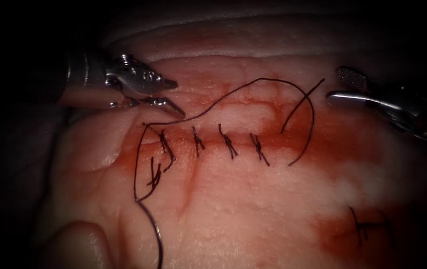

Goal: Wound Closure
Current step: Grab a long length of suture with the left gripper.

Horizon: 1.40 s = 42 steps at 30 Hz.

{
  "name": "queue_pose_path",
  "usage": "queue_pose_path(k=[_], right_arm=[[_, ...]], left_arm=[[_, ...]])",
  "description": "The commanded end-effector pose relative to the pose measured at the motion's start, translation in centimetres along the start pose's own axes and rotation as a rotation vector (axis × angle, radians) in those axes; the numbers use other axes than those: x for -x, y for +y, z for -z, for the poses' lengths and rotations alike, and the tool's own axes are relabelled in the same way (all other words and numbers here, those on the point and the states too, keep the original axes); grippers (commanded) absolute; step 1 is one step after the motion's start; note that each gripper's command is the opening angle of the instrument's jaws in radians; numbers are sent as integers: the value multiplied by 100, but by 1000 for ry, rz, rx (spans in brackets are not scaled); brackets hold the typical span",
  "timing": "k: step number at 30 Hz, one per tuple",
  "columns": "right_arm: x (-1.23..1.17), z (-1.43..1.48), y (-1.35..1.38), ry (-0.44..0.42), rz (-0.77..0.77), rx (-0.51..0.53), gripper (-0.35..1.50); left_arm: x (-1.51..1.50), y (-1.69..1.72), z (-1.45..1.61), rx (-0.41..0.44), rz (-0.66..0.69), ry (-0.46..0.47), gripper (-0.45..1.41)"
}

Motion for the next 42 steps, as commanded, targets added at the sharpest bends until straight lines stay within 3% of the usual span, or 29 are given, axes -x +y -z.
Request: queue_pose_path(k=[1,7,15,25,28,35,42], right_arm=[[6,-7,-3,0,-1,-2,71],[6,-7,-3,0,-1,-2,71],[7,-7,-4,1,0,-1,69],[7,-7,-4,1,0,-1,67],[7,-7,-4,1,0,-1,66],[6,-6,-3,0,-1,-2,66],[4,-4,-3,-5,-1,-4,71]], left_arm=[[0,0,-10,11,-1,-15,31],[9,3,-15,33,-3,-52,27],[18,2,-26,42,-28,-105,0],[32,2,-39,65,-32,-151,-1],[28,-4,-33,74,-29,-150,-45],[3,-22,5,-31,-15,7,-45],[-17,-23,37,-84,-24,142,-45]])
